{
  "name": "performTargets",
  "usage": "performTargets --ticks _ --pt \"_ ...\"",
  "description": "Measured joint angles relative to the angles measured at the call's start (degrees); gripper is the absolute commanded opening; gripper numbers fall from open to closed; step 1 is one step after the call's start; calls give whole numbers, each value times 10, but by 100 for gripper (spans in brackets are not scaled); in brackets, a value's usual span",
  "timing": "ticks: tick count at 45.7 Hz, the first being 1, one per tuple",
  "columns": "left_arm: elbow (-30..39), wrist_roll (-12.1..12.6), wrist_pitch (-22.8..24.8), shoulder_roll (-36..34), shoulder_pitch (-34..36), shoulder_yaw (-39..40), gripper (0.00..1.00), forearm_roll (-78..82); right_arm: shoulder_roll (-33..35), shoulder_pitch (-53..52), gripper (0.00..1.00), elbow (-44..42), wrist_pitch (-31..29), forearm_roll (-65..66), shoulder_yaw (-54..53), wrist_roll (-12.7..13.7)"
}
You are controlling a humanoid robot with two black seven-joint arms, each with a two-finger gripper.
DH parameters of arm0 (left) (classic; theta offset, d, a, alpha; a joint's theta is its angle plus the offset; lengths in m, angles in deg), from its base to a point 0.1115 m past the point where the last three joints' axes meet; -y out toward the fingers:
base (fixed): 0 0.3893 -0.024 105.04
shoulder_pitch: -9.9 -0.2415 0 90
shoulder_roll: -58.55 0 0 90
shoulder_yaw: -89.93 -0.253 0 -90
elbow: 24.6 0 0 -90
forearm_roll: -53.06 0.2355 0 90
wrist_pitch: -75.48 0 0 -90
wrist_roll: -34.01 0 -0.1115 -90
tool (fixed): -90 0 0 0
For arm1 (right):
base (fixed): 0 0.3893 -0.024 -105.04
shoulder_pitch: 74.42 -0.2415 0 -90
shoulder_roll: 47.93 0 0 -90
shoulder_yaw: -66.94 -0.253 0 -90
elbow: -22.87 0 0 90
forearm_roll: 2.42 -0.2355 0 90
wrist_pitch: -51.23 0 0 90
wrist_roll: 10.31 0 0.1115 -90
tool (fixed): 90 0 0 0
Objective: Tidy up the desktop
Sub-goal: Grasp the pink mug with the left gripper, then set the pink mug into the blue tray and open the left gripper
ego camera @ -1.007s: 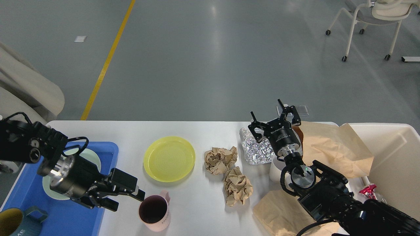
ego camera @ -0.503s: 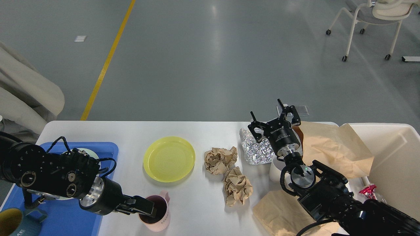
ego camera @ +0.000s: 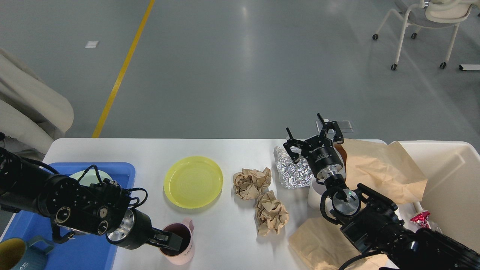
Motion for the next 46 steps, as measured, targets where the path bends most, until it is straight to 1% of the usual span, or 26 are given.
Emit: performTargets --ticks 4,5,8,9,12,26,31,38,41,46 --pt "-9 4 -4 10 -5 -2 45 1 0 0 100 0 0 0 0 0" --pt "-11 5 -5 11 -6 -3 40 2 0 0 100 0 0 0 0 0" --pt "-16 7 -6 13 -8 -4 13 7 0 0 100 0 0 0 0 0" --pt "-17 8 -6 13 -9 -4 8 9 0 0 100 0 0 0 0 0" --pt "-18 8 -6 13 -10 -6 1 14 0 0 100 0 0 0 0 0" --pt "-13 6 0 -1 -1 -9 0 27 0 -1 100 0 0 0 0 0" --pt "3 4 22 -28 23 -10 0 31 0 -1 100 0 0 0 0 0" --pt "33 -5 102 -94 112 -10 0 56 0 -1 100 0 0 0 0 0" --pt "38 -9 151 -135 159 -10 0 75 0 -1 100 0 0 0 0 0" --pt "40 -12 242 -227 231 -9 0 126 0 0 100 0 0 0 0 0"
